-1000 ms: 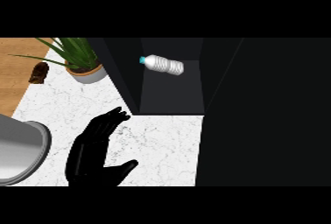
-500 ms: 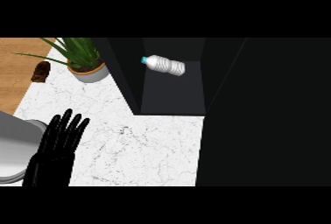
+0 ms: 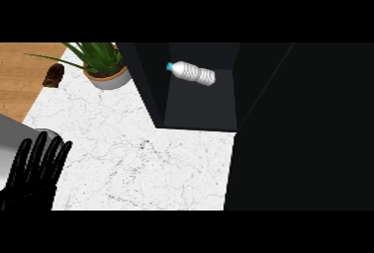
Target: Pick up the bottled water, place it into the cabinet and close the cabinet
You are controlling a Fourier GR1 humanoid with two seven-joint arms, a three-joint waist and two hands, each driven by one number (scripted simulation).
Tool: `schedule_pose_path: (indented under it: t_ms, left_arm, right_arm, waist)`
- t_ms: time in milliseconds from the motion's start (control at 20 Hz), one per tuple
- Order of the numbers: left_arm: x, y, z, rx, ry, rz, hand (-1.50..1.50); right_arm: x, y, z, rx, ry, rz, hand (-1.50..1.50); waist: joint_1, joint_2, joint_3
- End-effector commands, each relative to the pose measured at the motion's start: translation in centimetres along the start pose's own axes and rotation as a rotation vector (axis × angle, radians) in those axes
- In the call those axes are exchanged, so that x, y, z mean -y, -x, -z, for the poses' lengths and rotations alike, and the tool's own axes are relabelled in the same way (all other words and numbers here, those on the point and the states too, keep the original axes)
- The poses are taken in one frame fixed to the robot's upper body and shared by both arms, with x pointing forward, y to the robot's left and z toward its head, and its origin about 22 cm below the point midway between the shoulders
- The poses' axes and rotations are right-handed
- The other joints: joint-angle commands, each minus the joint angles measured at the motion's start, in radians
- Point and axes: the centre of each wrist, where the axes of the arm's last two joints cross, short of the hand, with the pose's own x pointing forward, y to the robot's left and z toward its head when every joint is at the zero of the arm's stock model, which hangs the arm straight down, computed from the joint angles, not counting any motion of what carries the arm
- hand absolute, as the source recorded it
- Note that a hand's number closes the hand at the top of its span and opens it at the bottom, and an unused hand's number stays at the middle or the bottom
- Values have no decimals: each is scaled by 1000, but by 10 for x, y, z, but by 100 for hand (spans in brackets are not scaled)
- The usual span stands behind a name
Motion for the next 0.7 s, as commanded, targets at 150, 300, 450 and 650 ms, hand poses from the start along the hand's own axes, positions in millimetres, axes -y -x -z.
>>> schedule_pose_path:
  t_ms: [150, 300, 450, 650]
  left_arm:
    - [-12, -17, -7, -12, 32, -24, -150]
    - [-24, -27, -2, -7, 56, 4, -150]
    - [-22, -26, -6, -13, 84, -14, -150]
    - [-27, -32, -2, -10, 111, -28, -150]
  right_arm:
    - [-26, -20, 26, 127, -133, 84, 150]
    - [-24, -19, 28, 101, -163, 65, 150]
    - [-19, -13, 33, 70, -150, 32, 150]
    - [-14, -9, 39, 45, -178, 6, 150]
  waist:
    - [52, 16, -1]
    - [71, 24, 0]
    - [103, 31, -2]
    - [126, 42, -3]
